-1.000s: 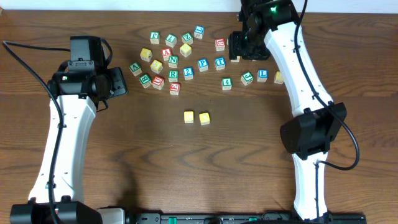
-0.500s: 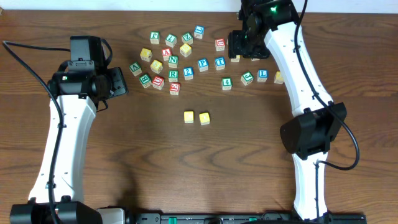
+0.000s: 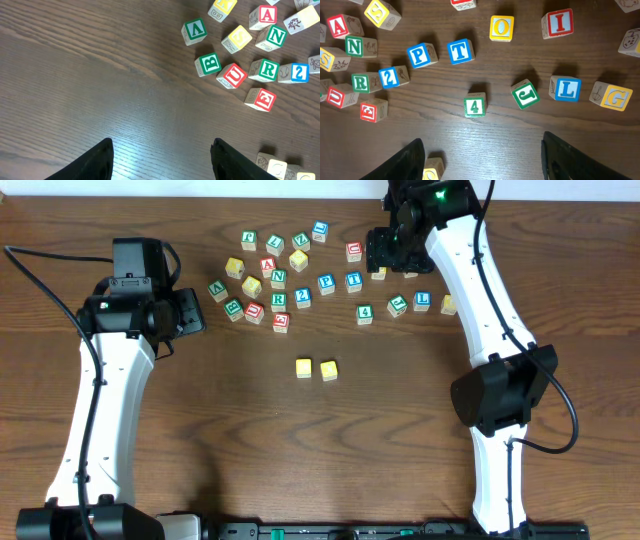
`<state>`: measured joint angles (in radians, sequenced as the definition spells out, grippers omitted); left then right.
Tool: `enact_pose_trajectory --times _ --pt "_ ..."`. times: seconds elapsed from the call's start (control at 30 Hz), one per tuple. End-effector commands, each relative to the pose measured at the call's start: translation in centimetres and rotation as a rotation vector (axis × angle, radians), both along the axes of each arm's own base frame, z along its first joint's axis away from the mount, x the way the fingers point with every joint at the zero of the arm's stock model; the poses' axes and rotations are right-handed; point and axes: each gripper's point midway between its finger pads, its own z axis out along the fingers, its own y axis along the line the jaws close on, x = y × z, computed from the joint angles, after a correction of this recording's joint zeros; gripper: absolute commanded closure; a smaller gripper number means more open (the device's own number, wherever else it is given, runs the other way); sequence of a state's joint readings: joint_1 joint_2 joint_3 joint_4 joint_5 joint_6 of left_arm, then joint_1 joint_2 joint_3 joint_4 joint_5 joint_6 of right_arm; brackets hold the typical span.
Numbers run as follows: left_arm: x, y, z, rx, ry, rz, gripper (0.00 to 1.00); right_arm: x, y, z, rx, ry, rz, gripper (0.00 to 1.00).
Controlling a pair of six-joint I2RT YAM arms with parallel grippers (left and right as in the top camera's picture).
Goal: Spell out CORL
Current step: 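Raise the right arm and move it toward the back right blocks, then hover the right gripper over the blocks searching for the next letter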
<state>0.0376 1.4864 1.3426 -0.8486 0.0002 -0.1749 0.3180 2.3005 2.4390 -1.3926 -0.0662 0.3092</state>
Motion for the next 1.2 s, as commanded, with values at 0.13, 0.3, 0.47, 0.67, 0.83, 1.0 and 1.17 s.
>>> enact_pose_trajectory --times 0.13,0.3,0.47,0.67,0.83,1.0,1.17 --pt "0.5 0.3 0.3 0.019 -0.01 -0.006 0.38 0.7 -1.2 0.5 -0.008 -0.022 -0.017 0.3" --pt "0.6 0.3 0.4 0.019 -0.017 -0.006 0.38 0.8 -1.3 0.5 -0.008 -0.023 -0.019 0.3" --pt "0.6 0.3 0.4 0.019 -0.016 -0.006 0.38 0.9 -1.3 0.5 0.0 -0.024 -0.04 0.3" --pt "0.6 0.3 0.4 0.019 -0.017 -0.006 0.39 1.1 -1.5 0.5 0.003 -0.027 -0.059 0.3" --pt "0.6 0.3 0.4 0.019 -0.016 -0.006 0.38 1.1 -1.5 0.5 0.002 -0.027 -0.06 0.3" --pt "0.6 0.3 0.4 0.019 -0.016 -0.006 0.38 1.1 -1.8 0.5 0.005 -0.024 -0.075 0.29" --pt "0.6 0.3 0.4 0.019 -0.016 -0.006 0.38 1.5 -3.0 0.5 0.012 -0.021 -0.122 0.28"
